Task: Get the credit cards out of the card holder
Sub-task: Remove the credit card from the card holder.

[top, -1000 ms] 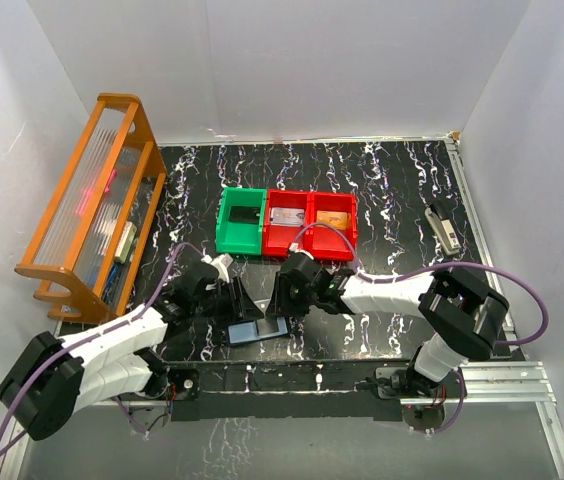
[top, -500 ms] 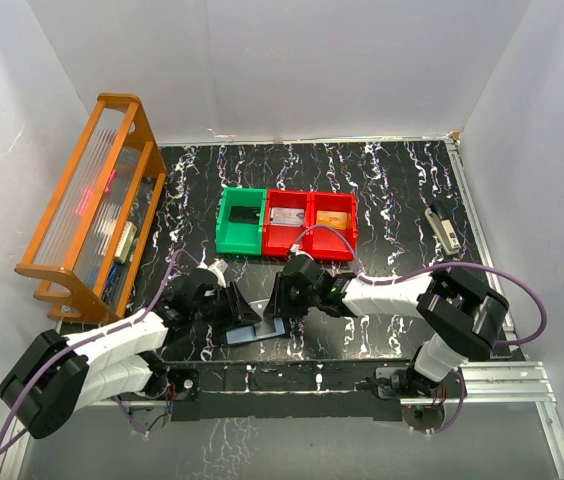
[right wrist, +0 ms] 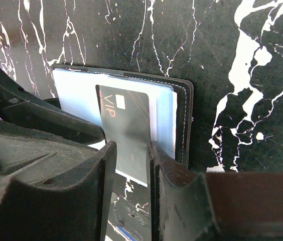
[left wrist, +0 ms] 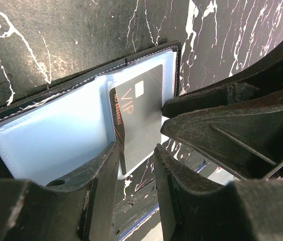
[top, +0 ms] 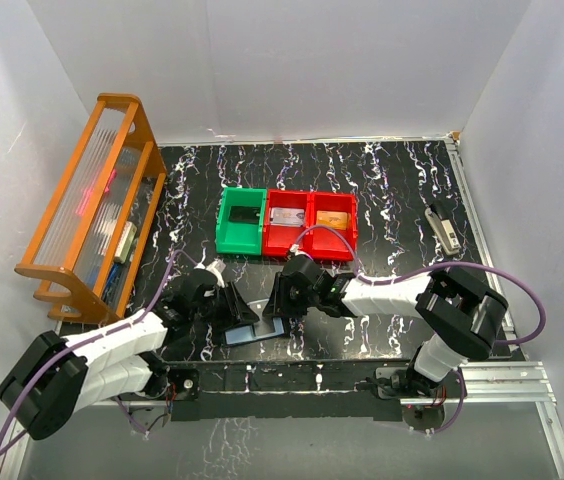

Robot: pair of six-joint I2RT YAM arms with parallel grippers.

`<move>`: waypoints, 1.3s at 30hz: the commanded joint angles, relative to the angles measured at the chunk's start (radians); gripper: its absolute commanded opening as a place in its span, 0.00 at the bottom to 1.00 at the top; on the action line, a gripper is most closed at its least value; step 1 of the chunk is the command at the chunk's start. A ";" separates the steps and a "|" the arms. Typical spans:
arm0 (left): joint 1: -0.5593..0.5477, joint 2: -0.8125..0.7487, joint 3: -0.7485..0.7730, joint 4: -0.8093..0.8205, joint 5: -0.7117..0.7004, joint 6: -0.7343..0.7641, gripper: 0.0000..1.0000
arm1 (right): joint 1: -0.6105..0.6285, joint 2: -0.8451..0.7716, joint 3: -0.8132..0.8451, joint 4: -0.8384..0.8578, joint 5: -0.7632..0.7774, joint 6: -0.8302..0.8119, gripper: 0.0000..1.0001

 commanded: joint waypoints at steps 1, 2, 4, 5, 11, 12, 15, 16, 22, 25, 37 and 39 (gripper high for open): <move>-0.004 0.029 -0.022 0.059 0.022 0.007 0.32 | 0.002 0.029 -0.025 -0.022 0.013 -0.004 0.29; -0.004 0.041 -0.026 0.078 0.032 0.002 0.30 | 0.003 0.030 -0.025 -0.022 0.011 -0.004 0.29; -0.004 0.064 -0.014 0.057 0.026 0.005 0.29 | 0.002 0.027 -0.025 -0.022 0.011 -0.004 0.29; -0.004 0.068 -0.012 0.051 0.024 0.007 0.29 | 0.002 0.027 -0.026 -0.022 0.010 -0.003 0.29; -0.005 0.018 -0.006 -0.022 -0.020 0.011 0.34 | 0.001 0.037 -0.030 -0.016 0.005 -0.003 0.29; -0.005 0.005 -0.001 -0.044 -0.028 0.017 0.34 | 0.002 0.038 -0.030 -0.015 0.004 -0.002 0.29; -0.005 -0.020 0.005 -0.086 -0.043 0.027 0.35 | 0.002 0.042 -0.030 -0.012 0.002 -0.001 0.29; -0.005 -0.023 0.001 -0.085 -0.042 0.027 0.35 | 0.001 0.042 -0.029 -0.011 0.001 -0.002 0.29; -0.005 0.022 -0.013 -0.011 -0.015 0.018 0.32 | 0.002 0.043 -0.030 -0.010 -0.002 -0.003 0.29; -0.005 0.018 -0.002 -0.031 -0.024 0.022 0.33 | 0.002 0.042 -0.031 -0.011 0.000 -0.001 0.29; -0.004 0.013 0.014 -0.083 -0.042 0.038 0.35 | 0.001 0.047 -0.028 -0.010 -0.001 -0.001 0.29; -0.005 0.019 0.021 -0.093 -0.045 0.041 0.34 | 0.001 0.047 -0.030 -0.011 -0.002 -0.001 0.29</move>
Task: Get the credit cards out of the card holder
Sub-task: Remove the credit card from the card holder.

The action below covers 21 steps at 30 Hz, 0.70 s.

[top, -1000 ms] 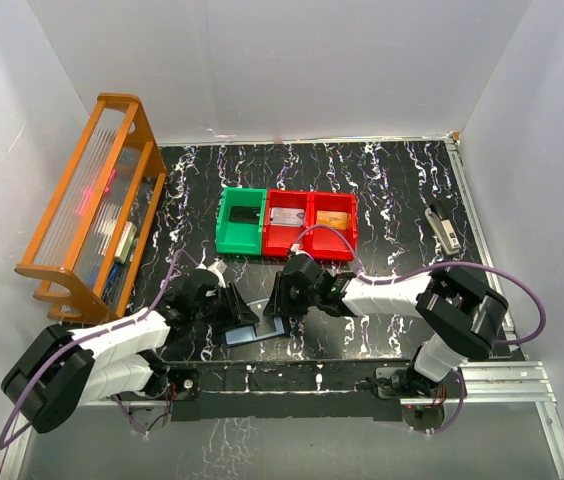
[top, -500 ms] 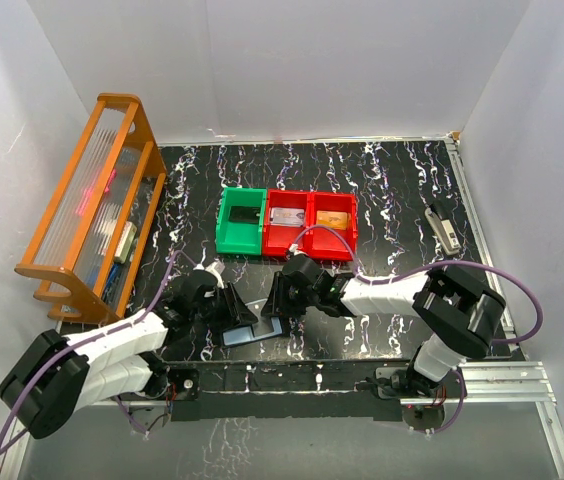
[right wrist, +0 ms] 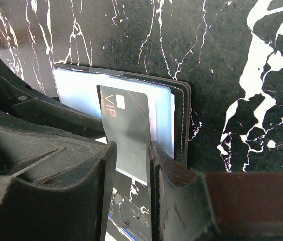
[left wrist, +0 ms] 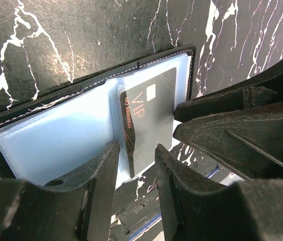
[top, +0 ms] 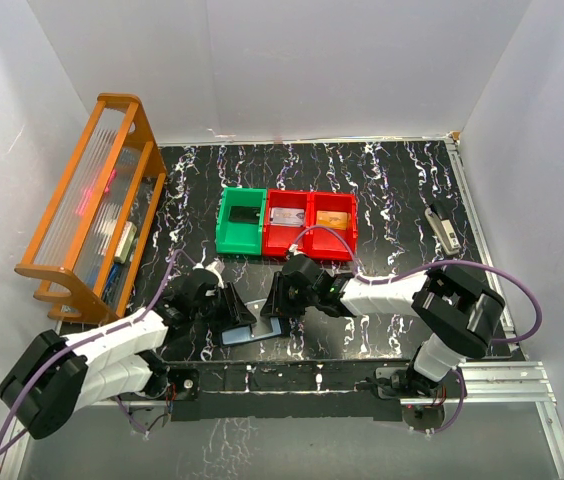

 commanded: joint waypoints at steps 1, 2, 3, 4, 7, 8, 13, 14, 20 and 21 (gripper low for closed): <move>-0.003 0.010 0.006 -0.028 -0.009 0.009 0.34 | 0.005 0.030 -0.029 -0.046 0.022 -0.013 0.29; -0.003 0.007 0.004 -0.016 -0.005 0.009 0.34 | 0.006 0.029 -0.030 -0.044 0.022 -0.013 0.29; -0.003 0.004 0.000 0.001 0.002 0.006 0.33 | 0.005 0.030 -0.030 -0.043 0.021 -0.014 0.29; -0.003 0.004 -0.004 0.019 0.006 0.000 0.32 | 0.006 0.030 -0.030 -0.041 0.019 -0.013 0.29; -0.003 0.037 -0.009 0.067 0.029 -0.008 0.26 | 0.006 0.034 -0.031 -0.037 0.015 -0.014 0.29; -0.003 0.051 -0.010 0.088 0.042 -0.010 0.23 | 0.006 0.036 -0.033 -0.033 0.011 -0.012 0.29; -0.003 0.082 -0.035 0.191 0.093 -0.050 0.11 | 0.005 0.042 -0.055 0.008 -0.019 -0.002 0.29; -0.003 0.079 -0.038 0.201 0.096 -0.052 0.10 | 0.005 0.041 -0.062 0.019 -0.026 0.002 0.29; -0.003 0.080 -0.012 0.147 0.092 -0.014 0.00 | 0.005 0.039 -0.085 0.052 -0.041 0.020 0.29; -0.003 0.077 -0.005 0.129 0.083 -0.006 0.00 | 0.006 0.036 -0.082 0.043 -0.034 0.018 0.29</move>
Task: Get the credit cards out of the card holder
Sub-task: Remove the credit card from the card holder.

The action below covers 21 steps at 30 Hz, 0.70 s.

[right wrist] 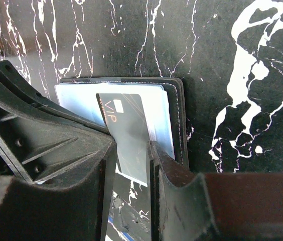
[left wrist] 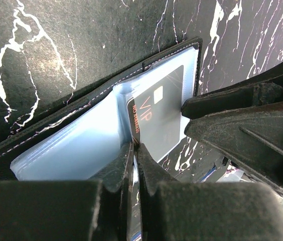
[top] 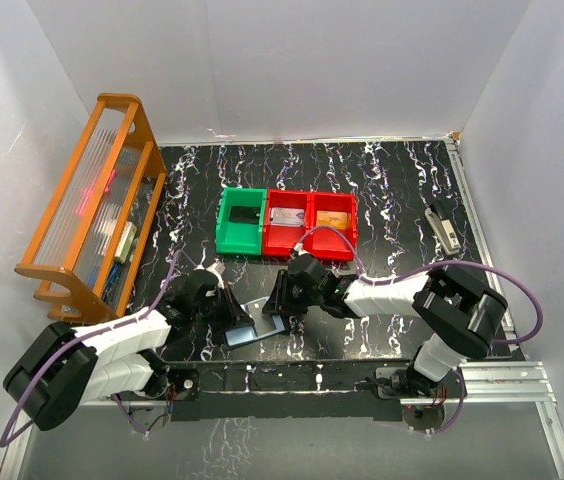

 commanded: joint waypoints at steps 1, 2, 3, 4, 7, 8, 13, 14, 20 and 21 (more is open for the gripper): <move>-0.015 0.006 0.029 0.003 0.030 0.027 0.00 | 0.028 0.038 -0.032 -0.052 -0.006 0.004 0.29; -0.015 -0.006 0.031 -0.015 0.018 0.030 0.00 | 0.028 0.036 -0.025 -0.067 0.007 -0.001 0.29; -0.014 -0.022 0.031 -0.032 0.006 0.032 0.00 | 0.027 0.034 -0.020 -0.082 0.018 -0.006 0.29; -0.015 -0.039 0.030 -0.046 -0.006 0.034 0.00 | 0.027 0.033 -0.013 -0.101 0.030 -0.013 0.29; -0.015 -0.095 0.022 -0.089 -0.027 0.034 0.00 | 0.027 0.032 0.002 -0.136 0.053 -0.024 0.30; -0.015 -0.112 0.019 -0.099 -0.033 0.035 0.00 | 0.027 0.032 0.003 -0.138 0.054 -0.026 0.30; -0.015 -0.163 -0.010 -0.115 -0.040 0.028 0.00 | 0.026 0.032 0.004 -0.131 0.047 -0.025 0.30; -0.014 -0.168 -0.015 -0.115 -0.039 0.023 0.00 | 0.025 0.035 0.003 -0.129 0.044 -0.025 0.30; -0.015 -0.207 -0.037 -0.123 -0.051 0.000 0.00 | 0.027 0.034 -0.003 -0.120 0.035 -0.023 0.30; -0.015 -0.218 -0.047 -0.118 -0.051 -0.009 0.00 | 0.027 0.034 -0.006 -0.116 0.034 -0.022 0.30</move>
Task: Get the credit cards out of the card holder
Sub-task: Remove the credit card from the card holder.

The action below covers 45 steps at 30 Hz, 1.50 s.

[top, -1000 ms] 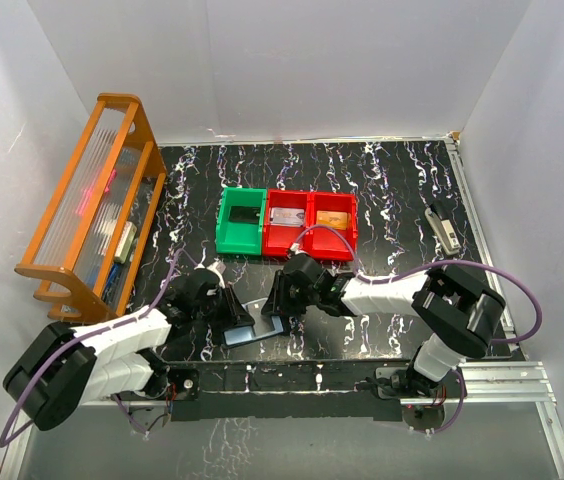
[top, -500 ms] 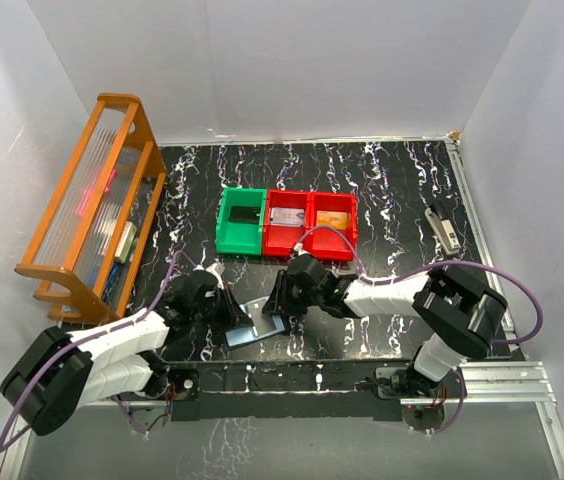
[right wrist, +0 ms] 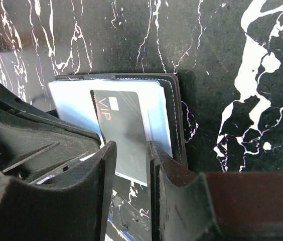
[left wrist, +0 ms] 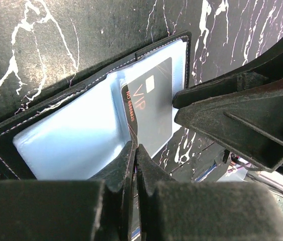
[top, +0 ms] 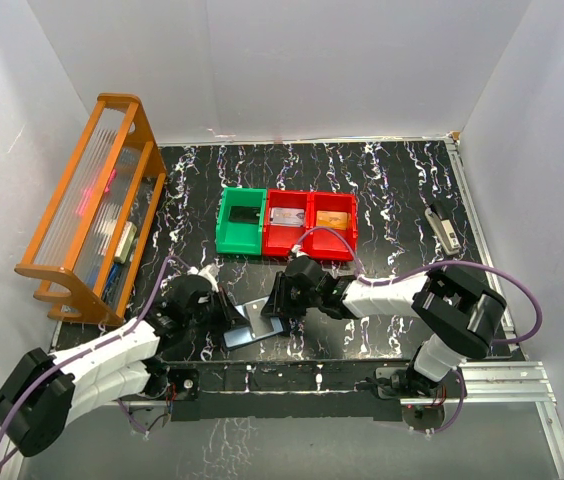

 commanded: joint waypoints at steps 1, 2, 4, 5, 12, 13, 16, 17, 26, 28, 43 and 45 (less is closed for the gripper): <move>-0.005 -0.052 -0.029 -0.007 -0.008 -0.032 0.00 | 0.011 0.032 -0.018 -0.086 0.016 -0.014 0.30; -0.004 -0.060 -0.035 -0.010 -0.010 -0.037 0.00 | 0.010 0.032 -0.019 -0.081 0.013 -0.011 0.30; -0.005 -0.066 -0.044 -0.008 -0.010 -0.043 0.00 | 0.011 0.033 -0.018 -0.076 0.007 -0.012 0.30; -0.005 -0.064 -0.047 0.003 -0.008 -0.048 0.00 | 0.012 0.034 -0.020 -0.072 0.004 -0.011 0.30; -0.005 0.015 -0.048 0.127 0.027 -0.078 0.29 | 0.011 0.054 -0.017 -0.051 -0.039 -0.023 0.30; -0.005 0.023 -0.043 0.132 0.028 -0.076 0.30 | 0.011 0.057 -0.023 -0.039 -0.051 -0.021 0.30; -0.005 0.034 -0.020 0.087 0.011 -0.055 0.32 | 0.013 0.050 -0.035 -0.038 -0.038 -0.007 0.31; -0.005 0.029 -0.013 0.065 0.000 -0.044 0.32 | 0.012 0.043 -0.032 -0.049 -0.023 -0.008 0.31; -0.005 0.130 -0.016 0.109 0.057 0.006 0.20 | 0.012 0.037 -0.093 0.242 -0.217 0.068 0.30; -0.005 0.154 -0.019 0.134 0.068 0.009 0.10 | 0.011 0.039 -0.076 0.234 -0.215 0.068 0.30; 0.008 -0.124 0.015 -0.216 -0.051 0.031 0.00 | 0.011 0.009 -0.123 0.101 -0.065 0.108 0.29; 0.009 -0.121 0.018 -0.224 -0.043 0.031 0.00 | 0.010 0.012 -0.118 0.100 -0.066 0.104 0.29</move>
